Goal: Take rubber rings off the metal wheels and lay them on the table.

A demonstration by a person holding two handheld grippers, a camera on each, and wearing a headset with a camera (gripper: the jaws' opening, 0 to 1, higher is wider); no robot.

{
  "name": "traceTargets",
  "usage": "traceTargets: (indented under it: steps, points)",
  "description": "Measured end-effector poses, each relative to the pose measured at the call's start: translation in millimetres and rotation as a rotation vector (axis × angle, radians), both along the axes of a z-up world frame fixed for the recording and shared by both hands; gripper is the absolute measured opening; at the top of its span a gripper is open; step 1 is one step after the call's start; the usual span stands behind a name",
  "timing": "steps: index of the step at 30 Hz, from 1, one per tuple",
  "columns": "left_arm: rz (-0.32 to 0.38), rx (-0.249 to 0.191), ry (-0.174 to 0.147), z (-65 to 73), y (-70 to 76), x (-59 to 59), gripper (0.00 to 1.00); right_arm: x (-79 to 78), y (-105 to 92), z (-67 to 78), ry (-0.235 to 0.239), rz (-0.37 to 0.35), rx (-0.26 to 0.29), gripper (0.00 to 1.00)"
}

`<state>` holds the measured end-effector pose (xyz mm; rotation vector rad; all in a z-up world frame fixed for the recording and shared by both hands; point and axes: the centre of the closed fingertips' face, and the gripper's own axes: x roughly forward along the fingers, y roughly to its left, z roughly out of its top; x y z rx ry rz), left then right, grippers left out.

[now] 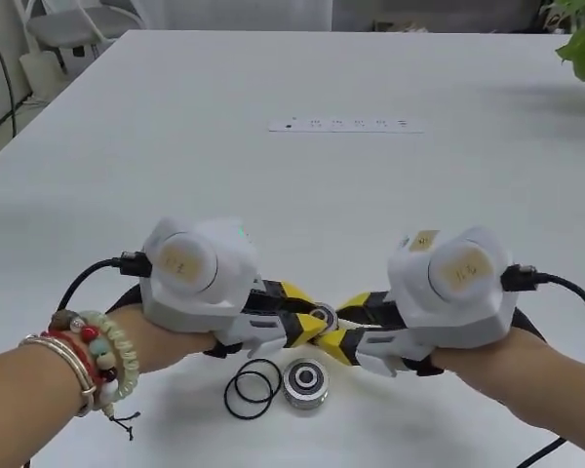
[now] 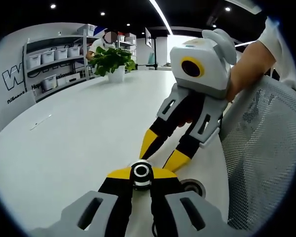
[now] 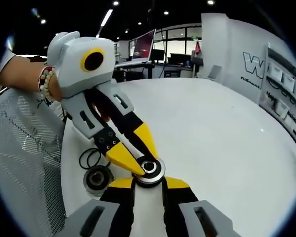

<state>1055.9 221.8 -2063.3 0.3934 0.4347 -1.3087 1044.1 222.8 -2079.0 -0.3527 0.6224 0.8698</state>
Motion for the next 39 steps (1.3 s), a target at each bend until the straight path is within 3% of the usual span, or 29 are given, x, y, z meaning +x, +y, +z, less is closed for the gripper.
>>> traceTargets:
  steps: [3, 4, 10, 12, 14, 16, 20, 22, 27, 29, 35, 39]
  points:
    - [0.014, 0.002, 0.001, 0.0, 2.2, 2.7, 0.08, 0.0, -4.5, -1.3, 0.010, -0.012, -0.011, 0.02]
    - [0.012, 0.000, 0.005, -0.1, 2.4, 2.6, 0.08, 2.6, -8.9, -1.4, 0.009, -0.050, -0.010, 0.00]
    - [0.005, 0.003, 0.000, -0.5, 2.1, 1.3, 0.08, 1.3, -8.5, -3.4, 0.039, -0.061, 0.006, 0.00]
    - [0.002, 0.003, 0.000, -0.4, 2.1, 1.2, 0.08, 2.9, -11.2, -3.1, 0.047, -0.072, 0.014, 0.05]
    - [0.000, 0.003, 0.000, -0.3, 2.1, 1.0, 0.08, 0.5, -9.6, -2.7, 0.086, -0.086, 0.060, 0.16]
    - [0.000, 0.002, 0.002, -0.3, 2.2, 1.0, 0.08, 2.1, -8.0, -0.8, 0.080, -0.087, 0.076, 0.25]
    - [-0.006, 0.001, 0.004, -0.4, 2.0, 0.3, 0.08, 2.7, -1.8, -1.6, 0.051, -0.067, 0.072, 0.30]
    - [-0.011, -0.001, 0.006, -0.5, 2.1, 0.4, 0.08, 2.6, 0.8, -3.0, 0.068, -0.062, 0.078, 0.33]
    - [-0.017, -0.005, 0.006, -0.7, 2.0, 0.6, 0.08, 5.3, 3.1, -2.6, 0.052, -0.018, 0.043, 0.31]
    - [-0.022, -0.004, 0.005, -0.6, 2.0, 0.5, 0.08, 8.3, -0.1, -5.1, 0.035, 0.000, 0.004, 0.31]
    - [-0.041, -0.016, 0.009, -0.5, 2.8, 0.5, 0.08, 6.4, 8.2, -1.2, 0.115, 0.028, 0.084, 0.29]
    - [-0.042, -0.021, 0.011, -0.1, 2.5, 0.1, 0.08, 10.1, 7.7, -7.0, 0.115, 0.025, 0.057, 0.30]
